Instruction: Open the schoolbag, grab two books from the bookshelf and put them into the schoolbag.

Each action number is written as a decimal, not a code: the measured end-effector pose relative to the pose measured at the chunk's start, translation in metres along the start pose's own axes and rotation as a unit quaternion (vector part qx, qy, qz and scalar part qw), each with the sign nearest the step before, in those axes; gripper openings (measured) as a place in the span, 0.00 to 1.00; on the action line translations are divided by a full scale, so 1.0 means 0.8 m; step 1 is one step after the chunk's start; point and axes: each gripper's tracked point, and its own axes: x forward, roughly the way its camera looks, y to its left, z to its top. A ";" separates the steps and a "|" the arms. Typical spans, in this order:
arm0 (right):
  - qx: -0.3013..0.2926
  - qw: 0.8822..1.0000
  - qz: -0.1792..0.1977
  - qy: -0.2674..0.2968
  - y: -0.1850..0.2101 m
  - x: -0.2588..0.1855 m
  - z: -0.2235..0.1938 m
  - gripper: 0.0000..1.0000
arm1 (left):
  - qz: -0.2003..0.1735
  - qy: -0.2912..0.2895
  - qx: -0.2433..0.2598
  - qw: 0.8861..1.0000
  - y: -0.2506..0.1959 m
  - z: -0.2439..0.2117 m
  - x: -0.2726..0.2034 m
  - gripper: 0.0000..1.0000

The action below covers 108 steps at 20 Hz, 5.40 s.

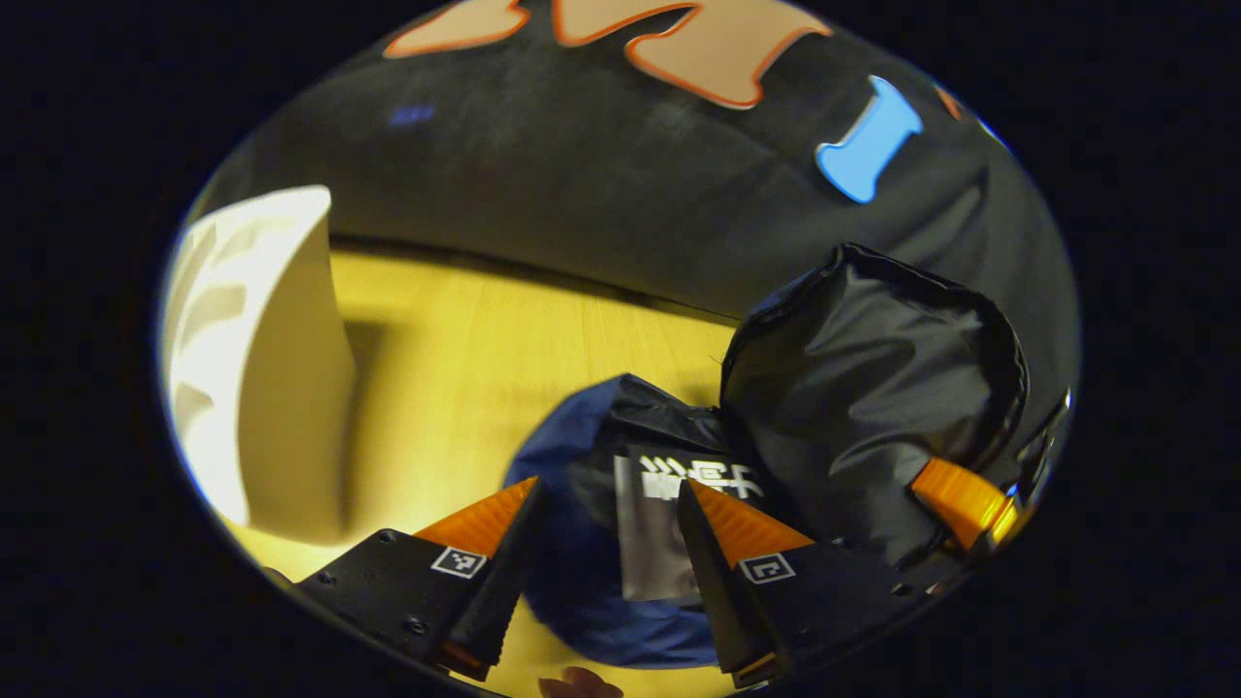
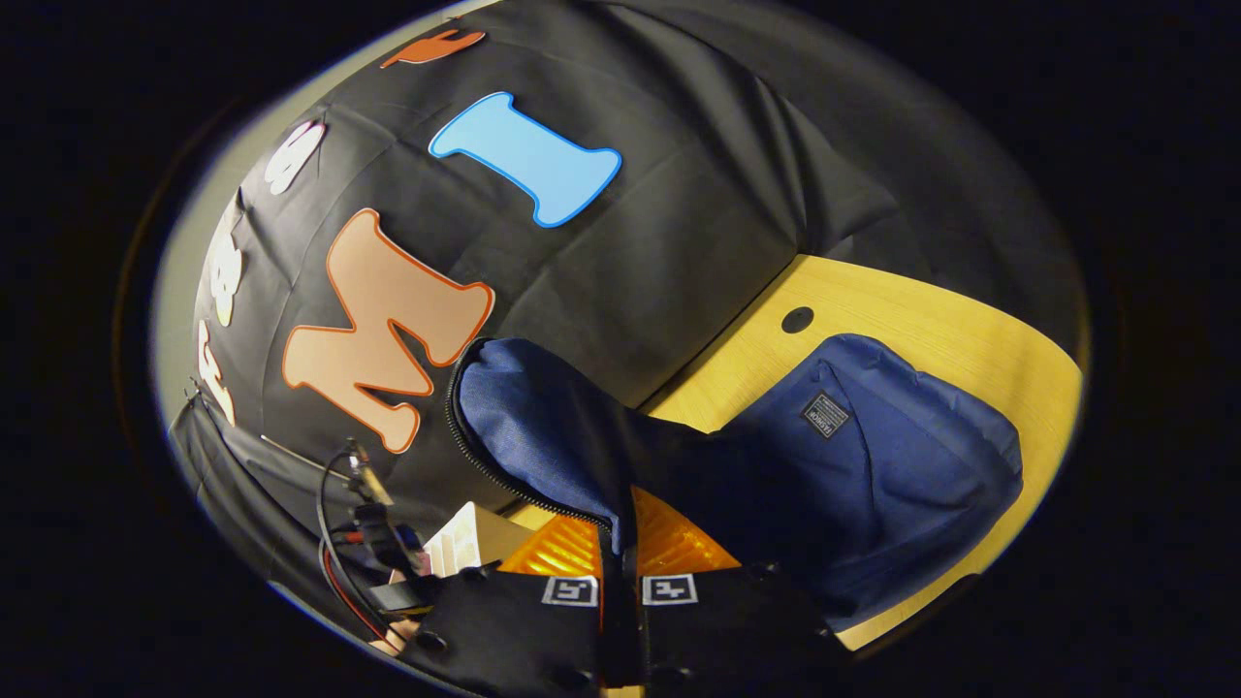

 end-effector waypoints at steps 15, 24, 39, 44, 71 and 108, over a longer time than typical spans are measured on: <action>-0.012 1.000 -0.003 0.004 -0.007 0.002 -0.002 0.03 | 0.267 -0.076 0.094 0.956 0.370 0.126 -0.282 0.96; -0.014 1.000 -0.009 0.003 -0.005 0.001 0.001 0.03 | 0.290 -0.036 0.056 0.955 0.468 0.149 -0.292 0.96; -0.014 0.999 -0.031 -0.008 -0.010 -0.013 0.005 0.03 | 0.284 0.075 -0.014 0.956 0.546 0.127 -0.231 0.94; -0.016 0.999 -0.036 -0.009 -0.011 -0.015 0.006 0.03 | 0.274 0.114 -0.030 0.955 0.562 0.122 -0.220 0.93; -0.020 0.999 -0.045 -0.002 -0.014 -0.014 0.004 0.03 | 0.222 0.178 -0.097 0.954 0.564 0.070 -0.210 0.37; 0.001 0.999 -0.036 0.001 -0.013 -0.008 0.003 0.03 | 0.222 0.085 0.041 0.970 0.456 0.188 -0.353 0.30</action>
